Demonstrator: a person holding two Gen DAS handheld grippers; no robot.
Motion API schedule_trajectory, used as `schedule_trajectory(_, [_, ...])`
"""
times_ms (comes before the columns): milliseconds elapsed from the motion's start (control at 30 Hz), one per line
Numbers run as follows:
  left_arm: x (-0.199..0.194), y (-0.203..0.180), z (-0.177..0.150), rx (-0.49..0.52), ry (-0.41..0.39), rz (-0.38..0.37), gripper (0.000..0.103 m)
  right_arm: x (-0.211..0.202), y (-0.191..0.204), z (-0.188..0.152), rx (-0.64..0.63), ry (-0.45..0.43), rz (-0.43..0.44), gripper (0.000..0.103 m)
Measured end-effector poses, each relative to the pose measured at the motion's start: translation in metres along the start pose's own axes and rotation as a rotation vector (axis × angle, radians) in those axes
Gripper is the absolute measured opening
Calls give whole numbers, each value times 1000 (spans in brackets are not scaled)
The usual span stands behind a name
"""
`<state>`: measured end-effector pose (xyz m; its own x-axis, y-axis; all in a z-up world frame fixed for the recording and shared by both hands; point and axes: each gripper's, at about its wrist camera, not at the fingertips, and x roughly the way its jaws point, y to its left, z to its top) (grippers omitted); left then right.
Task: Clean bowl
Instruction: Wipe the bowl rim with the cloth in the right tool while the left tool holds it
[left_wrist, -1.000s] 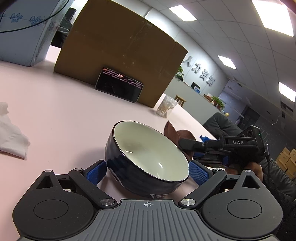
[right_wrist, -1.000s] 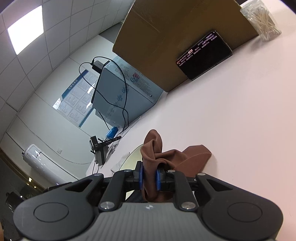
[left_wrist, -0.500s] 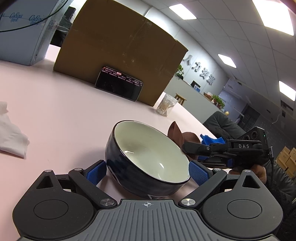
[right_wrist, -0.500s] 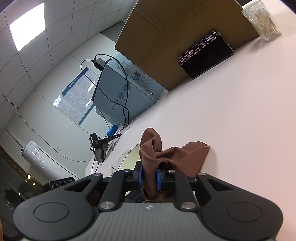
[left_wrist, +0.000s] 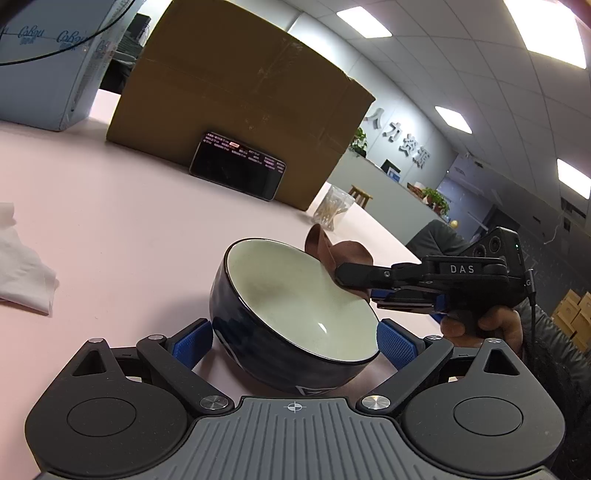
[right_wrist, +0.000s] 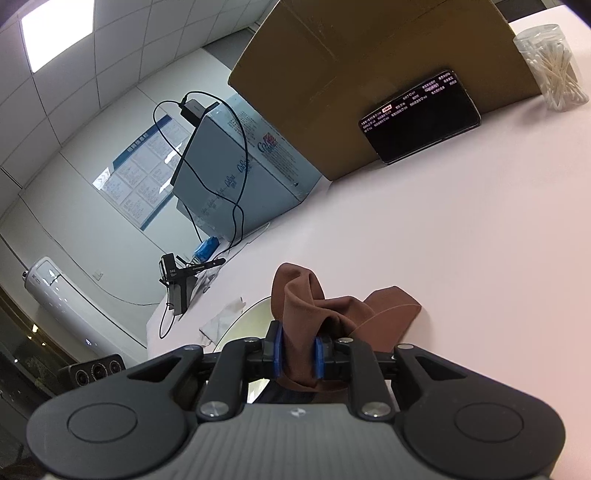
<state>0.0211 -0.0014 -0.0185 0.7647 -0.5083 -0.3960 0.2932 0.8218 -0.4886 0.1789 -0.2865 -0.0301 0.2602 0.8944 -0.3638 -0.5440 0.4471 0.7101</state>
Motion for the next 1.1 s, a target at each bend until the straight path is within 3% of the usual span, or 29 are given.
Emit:
schedule_trajectory(633, [2,3,0,6,13,0,97,-12,10,-15,-30,-11,-14,24])
schedule_trajectory(1100, [3,2,-1,6,13,0,97,6,12,-1,-79,13,-44,24])
